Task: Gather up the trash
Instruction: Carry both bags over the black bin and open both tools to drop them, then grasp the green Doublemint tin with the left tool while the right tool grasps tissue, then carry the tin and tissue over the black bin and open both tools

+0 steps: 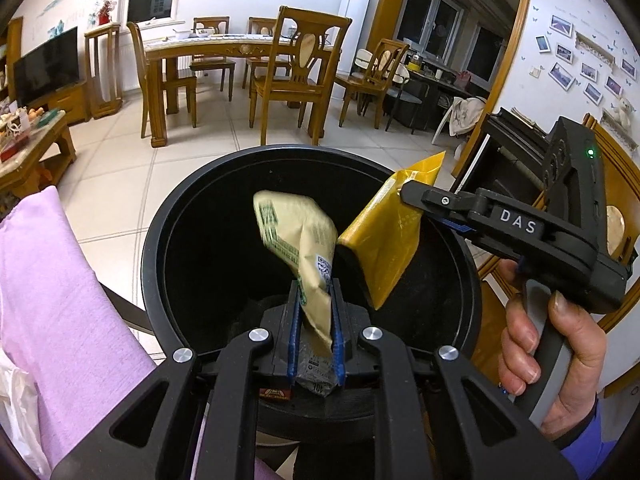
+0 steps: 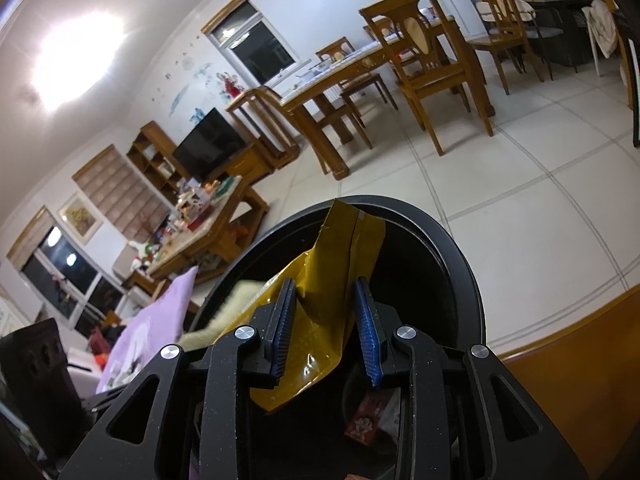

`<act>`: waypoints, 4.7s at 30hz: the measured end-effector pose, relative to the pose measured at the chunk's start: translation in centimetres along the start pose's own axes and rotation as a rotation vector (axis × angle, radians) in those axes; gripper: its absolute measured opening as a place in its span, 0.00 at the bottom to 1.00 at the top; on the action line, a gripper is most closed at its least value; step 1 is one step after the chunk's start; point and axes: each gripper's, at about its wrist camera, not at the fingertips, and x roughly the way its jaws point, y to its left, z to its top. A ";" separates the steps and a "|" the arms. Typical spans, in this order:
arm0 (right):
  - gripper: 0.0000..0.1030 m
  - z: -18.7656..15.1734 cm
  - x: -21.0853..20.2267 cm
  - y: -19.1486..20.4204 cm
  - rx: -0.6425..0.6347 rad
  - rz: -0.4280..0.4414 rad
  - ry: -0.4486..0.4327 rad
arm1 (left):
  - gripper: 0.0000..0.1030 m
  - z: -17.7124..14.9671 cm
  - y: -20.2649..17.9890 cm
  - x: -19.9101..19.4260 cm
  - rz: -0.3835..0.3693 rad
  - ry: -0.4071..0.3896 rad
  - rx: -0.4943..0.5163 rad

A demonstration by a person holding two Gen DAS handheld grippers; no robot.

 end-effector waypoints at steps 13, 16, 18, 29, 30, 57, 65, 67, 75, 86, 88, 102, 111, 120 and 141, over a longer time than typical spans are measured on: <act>0.53 -1.0 -0.7 2.4 -0.022 -0.010 -0.018 | 0.65 -0.3 -0.6 -3.9 -0.010 -0.069 0.009; 0.53 -1.0 -0.7 3.9 -0.051 0.005 -0.013 | 0.70 -1.0 -0.2 -6.0 -0.007 -0.085 0.008; 0.60 -1.5 -0.4 5.6 -0.076 0.017 -0.004 | 0.72 -1.7 0.7 -8.0 0.000 -0.102 -0.003; 0.65 -6.3 3.4 20.1 -0.263 0.154 0.152 | 0.72 -6.6 13.5 -21.0 0.231 -0.182 -0.167; 0.73 -6.8 3.9 21.3 -0.275 0.167 0.170 | 0.72 -7.1 15.3 -21.9 0.260 -0.166 -0.187; 0.33 -20.1 15.3 39.3 -0.520 0.179 0.492 | 0.32 -13.5 32.8 -18.7 0.260 0.073 -0.309; 0.06 -18.2 12.2 38.4 -0.502 0.248 0.422 | 0.30 -13.8 32.0 -20.1 0.268 0.017 -0.340; 0.04 -17.7 11.3 38.4 -0.505 0.264 0.407 | 0.30 -13.6 31.8 -20.8 0.266 -0.005 -0.345; 0.04 -15.0 7.6 38.9 -0.513 0.311 0.314 | 0.30 -12.0 29.8 -23.6 0.266 -0.107 -0.339; 0.04 -8.4 1.2 35.6 -0.499 0.339 0.163 | 0.30 -6.9 22.9 -24.0 0.210 -0.199 -0.232; 0.04 -7.0 0.1 34.5 -0.489 0.339 0.137 | 0.30 -6.0 21.8 -23.4 0.192 -0.208 -0.218; 0.04 1.8 -5.5 21.2 -0.368 0.228 0.003 | 0.30 0.0 12.1 -14.2 0.006 -0.176 -0.101; 0.04 3.9 -5.3 12.5 -0.282 0.147 0.001 | 0.30 1.4 7.6 -7.4 -0.080 -0.101 -0.055; 0.04 3.2 -1.7 6.4 -0.211 0.081 0.039 | 0.30 1.4 4.3 -3.1 -0.078 -0.033 0.003; 0.38 0.1 1.9 3.8 -0.133 0.043 0.099 | 0.51 1.4 2.1 0.4 -0.056 0.041 0.027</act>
